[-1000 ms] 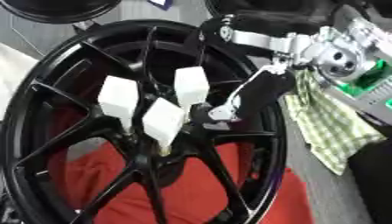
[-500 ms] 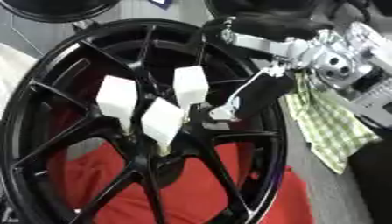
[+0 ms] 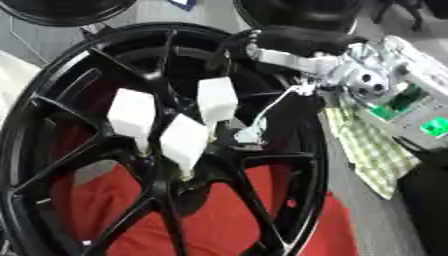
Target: Pull the pin out of the wheel hub.
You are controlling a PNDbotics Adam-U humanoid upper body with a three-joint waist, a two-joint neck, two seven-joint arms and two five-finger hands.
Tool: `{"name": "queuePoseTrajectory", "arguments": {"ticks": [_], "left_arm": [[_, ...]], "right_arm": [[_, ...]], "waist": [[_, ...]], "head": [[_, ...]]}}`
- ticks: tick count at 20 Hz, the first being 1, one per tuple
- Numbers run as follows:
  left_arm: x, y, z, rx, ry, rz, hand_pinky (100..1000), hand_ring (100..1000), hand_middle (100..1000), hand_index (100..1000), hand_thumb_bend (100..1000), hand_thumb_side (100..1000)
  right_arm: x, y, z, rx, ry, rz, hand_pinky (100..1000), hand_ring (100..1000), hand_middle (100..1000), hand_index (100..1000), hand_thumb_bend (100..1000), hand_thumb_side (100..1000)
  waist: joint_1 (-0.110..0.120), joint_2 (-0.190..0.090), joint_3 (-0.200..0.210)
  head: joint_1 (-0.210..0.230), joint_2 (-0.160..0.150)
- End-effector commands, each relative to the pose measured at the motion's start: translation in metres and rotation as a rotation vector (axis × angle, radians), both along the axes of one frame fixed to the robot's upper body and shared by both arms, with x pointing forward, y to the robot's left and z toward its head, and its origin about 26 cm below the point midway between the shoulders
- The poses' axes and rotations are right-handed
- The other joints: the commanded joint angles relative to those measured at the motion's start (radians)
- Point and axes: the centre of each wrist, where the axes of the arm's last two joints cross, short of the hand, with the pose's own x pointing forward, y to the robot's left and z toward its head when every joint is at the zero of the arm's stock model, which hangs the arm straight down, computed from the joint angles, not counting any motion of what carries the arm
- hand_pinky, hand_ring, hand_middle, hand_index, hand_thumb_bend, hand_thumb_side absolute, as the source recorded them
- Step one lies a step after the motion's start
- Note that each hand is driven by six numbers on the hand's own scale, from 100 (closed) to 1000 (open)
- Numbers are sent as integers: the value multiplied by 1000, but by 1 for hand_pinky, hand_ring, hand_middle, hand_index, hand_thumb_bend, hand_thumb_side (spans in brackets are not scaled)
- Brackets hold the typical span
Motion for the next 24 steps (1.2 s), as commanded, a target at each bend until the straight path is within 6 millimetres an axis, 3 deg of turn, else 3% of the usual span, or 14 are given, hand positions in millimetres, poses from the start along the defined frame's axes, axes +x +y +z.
{"name": "queuePoseTrajectory", "arguments": {"ticks": [1, 10, 15, 24], "left_arm": [[-3, 0, 7, 8, -22, -5, 719, 694, 584, 660, 100, 813], [-2, -1, 7, 8, -22, -7, 719, 694, 584, 660, 100, 814], [-2, -2, 6, 4, -22, -8, 721, 695, 585, 660, 100, 817], [-2, -2, 6, 3, -20, -9, 723, 695, 585, 661, 100, 817]], "right_arm": [[4, -5, 5, 9, -43, -25, 910, 964, 888, 887, 529, 350], [8, -7, 1, 11, -54, -32, 910, 964, 887, 887, 526, 347], [14, -10, -2, 17, -65, -46, 911, 964, 888, 886, 514, 339], [17, -10, -3, 31, -70, -39, 910, 963, 886, 885, 512, 334]], "waist": [[8, -14, 1], [9, -7, 3], [12, 15, 9], [12, 15, 9]], "head": [[-3, -20], [-3, -23], [-4, -35], [-17, -35]]}}
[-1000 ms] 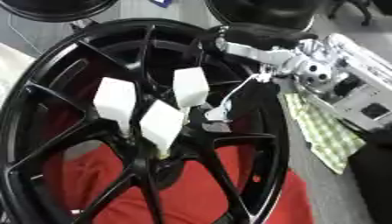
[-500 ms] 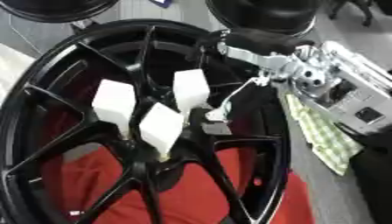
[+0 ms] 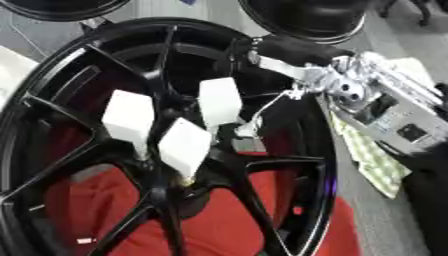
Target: Pull the pin out of the wheel hub.
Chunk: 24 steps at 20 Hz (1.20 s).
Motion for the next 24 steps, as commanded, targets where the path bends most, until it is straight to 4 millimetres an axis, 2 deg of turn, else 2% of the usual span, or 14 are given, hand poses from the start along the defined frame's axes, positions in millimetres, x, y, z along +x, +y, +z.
{"name": "queuePoseTrajectory", "arguments": {"ticks": [1, 5, 13, 14, 24], "left_arm": [[-3, 0, 8, 14, -25, -3, 723, 695, 585, 661, 100, 817], [-2, 0, 8, 17, -27, -3, 724, 695, 585, 661, 100, 816], [-3, 1, 9, 19, -28, -3, 725, 696, 586, 661, 100, 816], [-3, 1, 9, 19, -28, -2, 725, 696, 586, 661, 100, 816], [-3, 1, 9, 20, -27, -5, 727, 696, 587, 661, 100, 816]], "right_arm": [[-2, -3, 10, 16, -35, -3, 910, 963, 885, 884, 512, 333], [-6, -4, 17, 38, -48, 7, 910, 960, 884, 883, 509, 323], [-15, -4, 34, 81, -45, 31, 908, 957, 882, 883, 515, 333], [-16, -4, 36, 85, -47, 32, 908, 957, 882, 883, 480, 348], [-18, -7, 44, 66, -49, 32, 912, 964, 886, 889, 521, 369]], "waist": [[6, -20, 0], [4, -25, -3], [-1, -32, -6], [-2, -32, -6], [-4, -34, -6]], "head": [[-15, -15], [-36, -18], [-45, -20], [-46, -20], [-51, -22]]}}
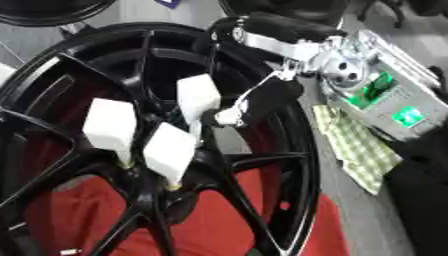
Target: Pull the pin out of the wheel hub.
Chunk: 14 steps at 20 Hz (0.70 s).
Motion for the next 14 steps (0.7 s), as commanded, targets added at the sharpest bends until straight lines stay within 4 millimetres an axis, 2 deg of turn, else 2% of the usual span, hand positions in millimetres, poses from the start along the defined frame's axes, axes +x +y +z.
{"name": "queuePoseTrajectory", "arguments": {"ticks": [1, 14], "left_arm": [[-3, 1, 9, 20, -26, -4, 727, 696, 587, 662, 100, 816], [-3, 2, 9, 20, -23, -6, 729, 697, 587, 662, 100, 816]], "right_arm": [[-6, -6, 15, -2, -47, -4, 912, 964, 886, 889, 519, 368], [-14, -7, 24, -2, -15, 28, 914, 965, 886, 889, 513, 385]], "waist": [[4, -31, -1], [2, -36, -1]], "head": [[-4, -14], [-11, -16]]}}
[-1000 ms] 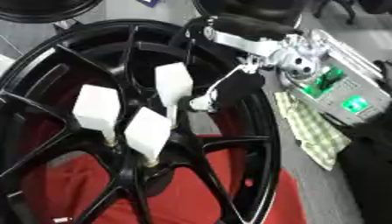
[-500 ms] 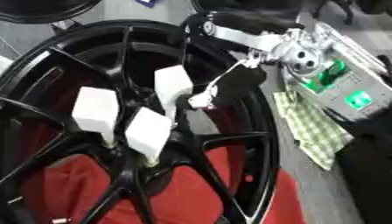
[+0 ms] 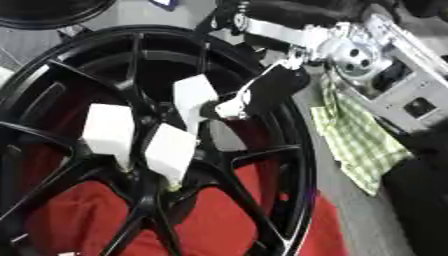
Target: Pull the pin out of the wheel hub.
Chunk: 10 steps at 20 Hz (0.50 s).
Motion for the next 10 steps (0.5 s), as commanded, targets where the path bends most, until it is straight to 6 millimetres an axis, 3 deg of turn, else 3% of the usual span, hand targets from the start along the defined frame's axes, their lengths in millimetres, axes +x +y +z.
{"name": "queuePoseTrajectory", "arguments": {"ticks": [1, 10], "left_arm": [[-3, 2, 9, 21, -24, -5, 730, 697, 588, 662, 100, 816], [-3, 2, 9, 19, -23, -8, 731, 697, 588, 662, 100, 817]], "right_arm": [[-7, -6, 13, -7, -18, 2, 914, 965, 886, 888, 509, 387], [-5, -7, 16, -5, 38, 18, 915, 967, 886, 890, 497, 409]], "waist": [[4, -30, 0], [1, -29, 2]], "head": [[-5, -13], [-10, -15]]}}
